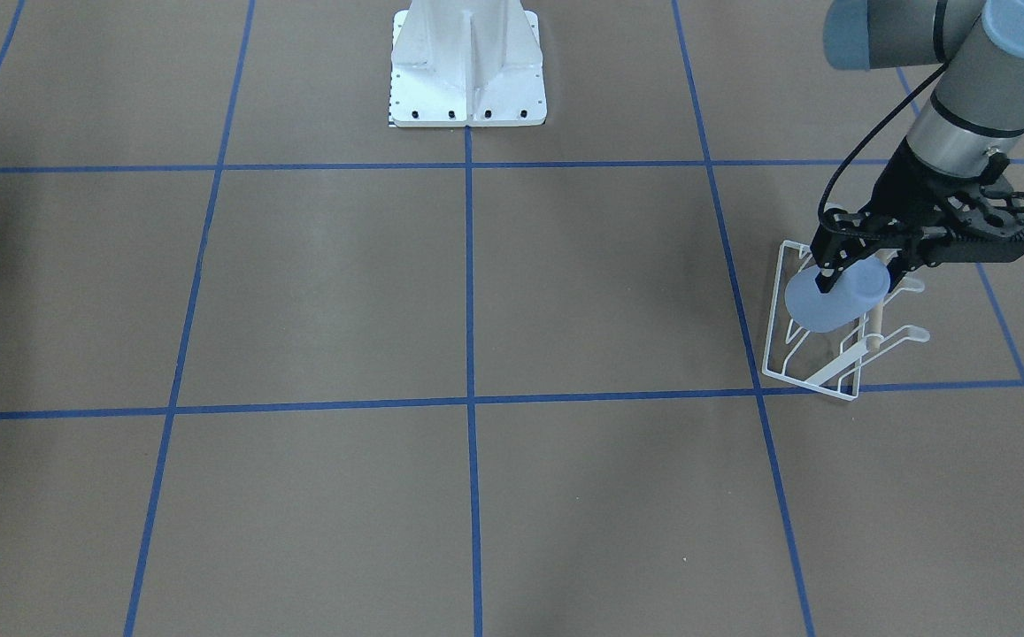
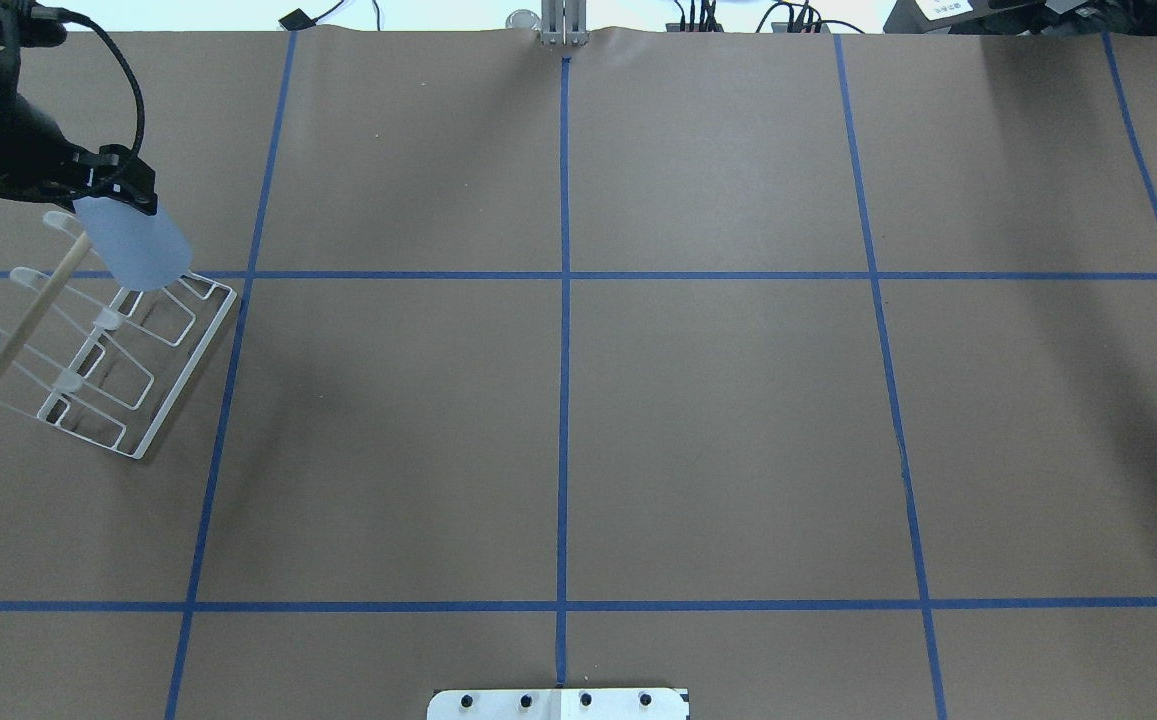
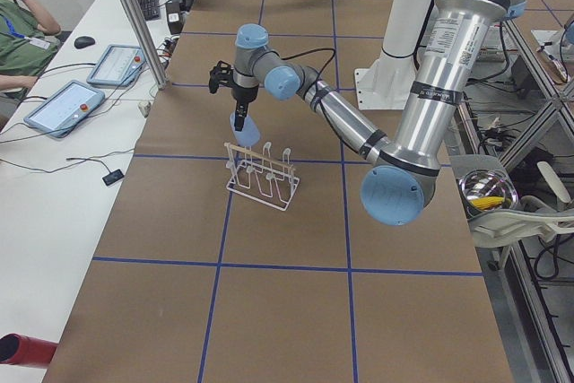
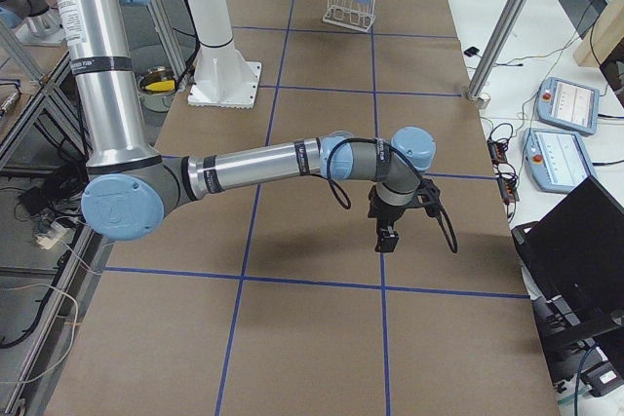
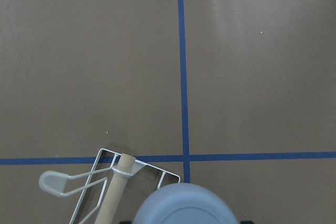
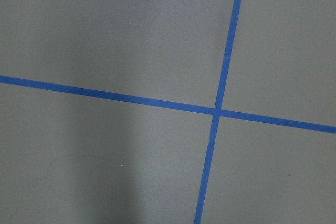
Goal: Hang cup on cup holder
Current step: 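Carry the cup over the wire rack with the left gripper, then lower the cup onto a rack peg and release with the left gripper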
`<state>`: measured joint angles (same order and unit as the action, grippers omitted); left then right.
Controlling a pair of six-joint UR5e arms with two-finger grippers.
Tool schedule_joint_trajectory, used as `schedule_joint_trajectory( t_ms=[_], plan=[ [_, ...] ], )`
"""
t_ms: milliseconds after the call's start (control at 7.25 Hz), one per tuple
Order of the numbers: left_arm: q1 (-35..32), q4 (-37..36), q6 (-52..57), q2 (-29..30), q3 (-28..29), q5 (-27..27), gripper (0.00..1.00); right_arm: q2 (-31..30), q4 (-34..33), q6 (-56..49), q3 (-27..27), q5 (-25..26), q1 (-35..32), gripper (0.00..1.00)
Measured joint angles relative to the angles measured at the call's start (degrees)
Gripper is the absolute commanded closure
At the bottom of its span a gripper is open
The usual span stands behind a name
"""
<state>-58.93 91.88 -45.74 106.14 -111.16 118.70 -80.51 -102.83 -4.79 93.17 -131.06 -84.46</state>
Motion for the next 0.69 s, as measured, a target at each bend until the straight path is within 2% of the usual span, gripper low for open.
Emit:
schedule_joint_trajectory(
  t_ms=[276, 414, 552, 690],
  plan=[
    [0.89, 0.18, 0.03, -0.88, 1.0, -0.04, 1.0, -0.07, 0.0, -0.03, 0.04, -0.32, 0.0, 0.0],
    [1.17, 0.26, 0.02, -1.09, 1.41, -0.04, 0.87, -0.12, 0.0, -0.04, 0.09, -0.62, 0.0, 0.0],
    [1.37, 0.32, 0.0, -1.15, 1.9, -0.04, 0.25, -0.18, 0.0, -0.04, 0.13, -0.77, 0.0, 0.0],
    [1.58, 0.34, 0.03, -1.21, 2.29, -0.04, 0.01, -0.25, 0.0, -0.04, 0.15, -0.83, 0.0, 0.0]
  ],
)
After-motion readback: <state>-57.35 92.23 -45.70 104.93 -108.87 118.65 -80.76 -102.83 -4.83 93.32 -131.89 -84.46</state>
